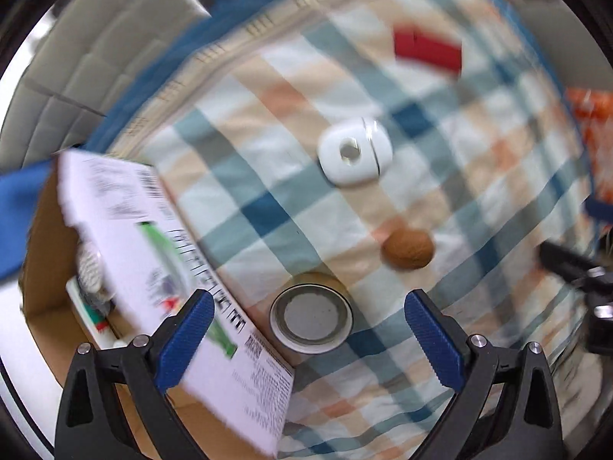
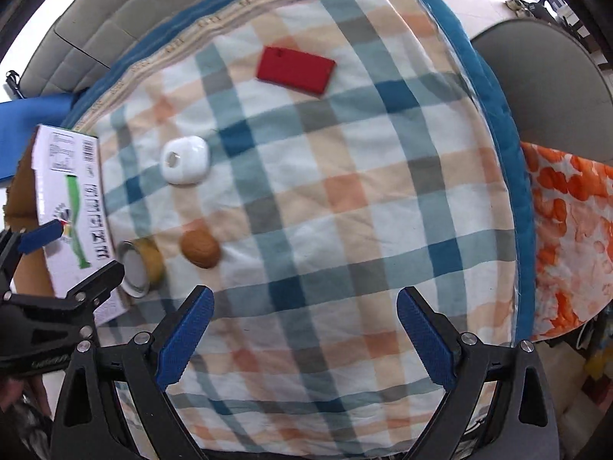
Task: Organize rigid objects
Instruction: 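Lower the left tool onto the tape roll and close it, then lift the tape roll with the left tool while the right tool grasps the red block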
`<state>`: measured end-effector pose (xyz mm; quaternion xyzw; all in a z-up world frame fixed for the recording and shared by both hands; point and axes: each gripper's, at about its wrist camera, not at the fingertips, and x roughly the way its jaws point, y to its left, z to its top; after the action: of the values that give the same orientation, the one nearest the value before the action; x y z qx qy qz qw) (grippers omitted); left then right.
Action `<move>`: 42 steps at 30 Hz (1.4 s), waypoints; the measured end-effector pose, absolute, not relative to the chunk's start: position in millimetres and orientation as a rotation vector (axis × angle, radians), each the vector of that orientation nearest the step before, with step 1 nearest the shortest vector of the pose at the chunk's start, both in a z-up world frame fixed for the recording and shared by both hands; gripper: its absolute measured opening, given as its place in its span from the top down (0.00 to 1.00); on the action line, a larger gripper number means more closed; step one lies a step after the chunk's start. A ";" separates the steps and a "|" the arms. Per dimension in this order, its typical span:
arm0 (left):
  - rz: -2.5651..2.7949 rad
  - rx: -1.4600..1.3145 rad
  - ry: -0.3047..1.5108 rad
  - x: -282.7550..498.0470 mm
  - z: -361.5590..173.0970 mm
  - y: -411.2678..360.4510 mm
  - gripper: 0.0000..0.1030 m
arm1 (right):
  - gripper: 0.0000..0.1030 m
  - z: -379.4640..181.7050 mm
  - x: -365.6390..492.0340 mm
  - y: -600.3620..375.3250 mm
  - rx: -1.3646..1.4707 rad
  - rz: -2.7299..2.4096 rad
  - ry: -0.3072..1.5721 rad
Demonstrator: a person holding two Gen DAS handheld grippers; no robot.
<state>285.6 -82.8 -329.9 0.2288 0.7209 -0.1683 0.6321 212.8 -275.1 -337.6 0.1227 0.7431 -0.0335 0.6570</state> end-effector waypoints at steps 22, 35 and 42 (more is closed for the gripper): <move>-0.390 0.837 1.821 245.5 -407.8 -107.3 0.37 | 0.04 -376.9 224.1 -290.4 0.181 -0.092 1.726; -0.260 0.252 1.643 309.3 -349.4 -76.8 0.37 | 0.05 -361.8 278.0 -310.4 0.255 -0.075 1.642; -0.205 0.002 1.613 348.3 -343.8 -46.4 0.37 | 0.05 -356.7 344.0 -312.1 0.162 -0.025 1.547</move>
<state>348.3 -46.4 -343.8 0.0007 0.7205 -0.0916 0.6873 344.0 -312.1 -356.7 0.0730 0.6978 -0.0115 0.7124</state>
